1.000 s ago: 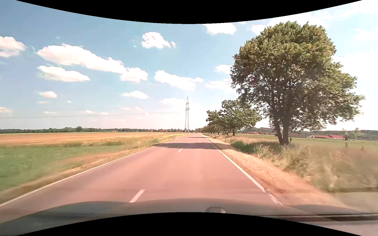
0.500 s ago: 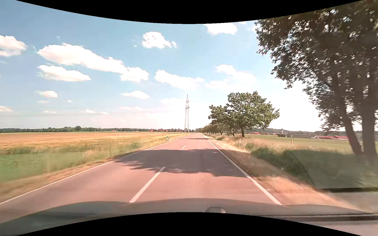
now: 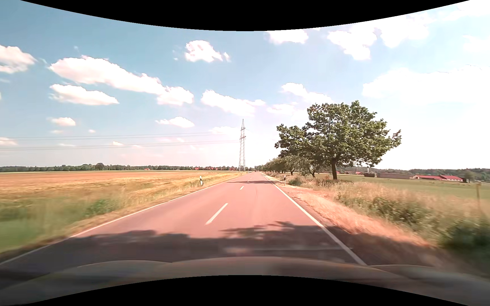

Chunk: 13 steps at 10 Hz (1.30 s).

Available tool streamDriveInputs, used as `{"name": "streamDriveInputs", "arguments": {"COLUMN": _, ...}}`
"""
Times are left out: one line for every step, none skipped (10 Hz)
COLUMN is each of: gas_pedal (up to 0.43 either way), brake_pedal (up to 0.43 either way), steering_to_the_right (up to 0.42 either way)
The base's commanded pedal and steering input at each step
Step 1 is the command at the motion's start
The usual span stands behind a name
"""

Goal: Follow the waypoints while adhering to traffic rules and regulations

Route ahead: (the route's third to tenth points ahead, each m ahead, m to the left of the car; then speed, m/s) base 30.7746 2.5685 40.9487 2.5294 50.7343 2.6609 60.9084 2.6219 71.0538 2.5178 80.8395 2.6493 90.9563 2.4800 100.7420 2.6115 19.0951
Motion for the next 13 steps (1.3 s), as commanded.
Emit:
{"name": "streamDriveInputs", "arguments": {"gas_pedal": 0.209, "brake_pedal": 0.0, "steering_to_the_right": 0.0}}
{"name": "streamDriveInputs", "arguments": {"gas_pedal": 0.209, "brake_pedal": 0.0, "steering_to_the_right": 0.0}}
{"name": "streamDriveInputs", "arguments": {"gas_pedal": 0.209, "brake_pedal": 0.0, "steering_to_the_right": 0.001}}
{"name": "streamDriveInputs", "arguments": {"gas_pedal": 0.209, "brake_pedal": 0.0, "steering_to_the_right": 0.001}}
{"name": "streamDriveInputs", "arguments": {"gas_pedal": 0.209, "brake_pedal": 0.0, "steering_to_the_right": 0.001}}
{"name": "streamDriveInputs", "arguments": {"gas_pedal": 0.209, "brake_pedal": 0.0, "steering_to_the_right": 0.001}}
{"name": "streamDriveInputs", "arguments": {"gas_pedal": 0.209, "brake_pedal": 0.0, "steering_to_the_right": 0.001}}
{"name": "streamDriveInputs", "arguments": {"gas_pedal": 0.209, "brake_pedal": 0.0, "steering_to_the_right": 0.001}}
{"name": "streamDriveInputs", "arguments": {"gas_pedal": 0.209, "brake_pedal": 0.0, "steering_to_the_right": 0.001}}
{"name": "streamDriveInputs", "arguments": {"gas_pedal": 0.209, "brake_pedal": 0.0, "steering_to_the_right": 0.001}}
{"name": "streamDriveInputs", "arguments": {"gas_pedal": 0.209, "brake_pedal": 0.0, "steering_to_the_right": 0.001}}
{"name": "streamDriveInputs", "arguments": {"gas_pedal": 0.209, "brake_pedal": 0.0, "steering_to_the_right": 0.001}}
{"name": "streamDriveInputs", "arguments": {"gas_pedal": 0.209, "brake_pedal": 0.0, "steering_to_the_right": 0.001}}
